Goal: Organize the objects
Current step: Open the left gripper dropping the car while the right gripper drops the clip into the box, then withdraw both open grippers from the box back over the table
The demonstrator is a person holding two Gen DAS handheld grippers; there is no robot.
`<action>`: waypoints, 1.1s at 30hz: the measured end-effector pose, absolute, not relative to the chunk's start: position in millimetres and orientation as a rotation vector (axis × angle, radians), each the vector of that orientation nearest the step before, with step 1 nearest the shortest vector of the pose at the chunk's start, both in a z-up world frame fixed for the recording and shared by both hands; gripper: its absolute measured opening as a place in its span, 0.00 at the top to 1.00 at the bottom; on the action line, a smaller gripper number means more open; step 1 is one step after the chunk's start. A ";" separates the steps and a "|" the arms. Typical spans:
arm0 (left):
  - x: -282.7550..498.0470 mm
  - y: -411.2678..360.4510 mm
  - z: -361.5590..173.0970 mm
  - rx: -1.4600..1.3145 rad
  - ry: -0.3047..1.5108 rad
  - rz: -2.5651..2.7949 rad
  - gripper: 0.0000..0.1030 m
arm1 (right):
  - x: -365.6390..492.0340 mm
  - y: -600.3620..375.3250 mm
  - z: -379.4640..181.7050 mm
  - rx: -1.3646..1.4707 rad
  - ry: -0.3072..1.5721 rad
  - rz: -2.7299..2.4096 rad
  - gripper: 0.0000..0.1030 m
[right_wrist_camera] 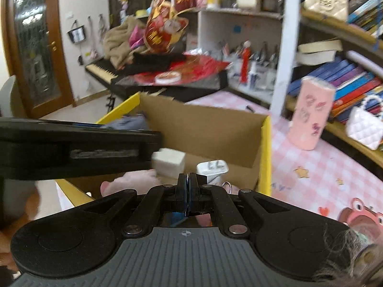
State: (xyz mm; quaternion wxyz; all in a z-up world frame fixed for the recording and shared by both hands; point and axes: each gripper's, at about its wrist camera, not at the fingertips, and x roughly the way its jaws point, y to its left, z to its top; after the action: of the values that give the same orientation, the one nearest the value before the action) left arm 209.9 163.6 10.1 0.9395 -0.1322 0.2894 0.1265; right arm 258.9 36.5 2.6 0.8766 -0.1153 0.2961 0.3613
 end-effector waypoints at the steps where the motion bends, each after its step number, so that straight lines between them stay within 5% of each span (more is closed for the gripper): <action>1: 214.6 163.9 7.1 -0.279 0.605 0.262 0.38 | 260.3 39.5 0.0 -0.253 0.621 0.763 0.98; 14: 247.4 164.9 -25.8 -0.261 0.758 0.253 0.37 | 283.3 53.7 -20.0 -0.297 0.739 0.801 0.97; 16: 247.7 163.9 -25.4 -0.256 0.758 0.241 0.29 | 282.0 51.8 -18.4 -0.298 0.731 0.796 0.97; 19: 241.7 161.7 -17.7 -0.244 0.719 0.228 0.22 | 274.0 47.6 -13.4 -0.310 0.684 0.790 0.92; 22: 229.5 158.9 -3.4 -0.234 0.645 0.222 0.18 | 263.4 39.9 -4.8 -0.304 0.629 0.773 0.77; 33: 161.9 153.2 43.4 -0.197 0.443 0.211 0.12 | 220.7 -7.2 35.8 -0.180 0.489 0.610 0.70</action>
State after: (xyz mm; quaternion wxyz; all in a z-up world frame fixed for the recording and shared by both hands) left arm 161.9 153.2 43.4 0.9653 -0.0973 0.2188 0.1043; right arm 220.7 -7.2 35.8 0.9206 -0.0874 0.2380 0.2970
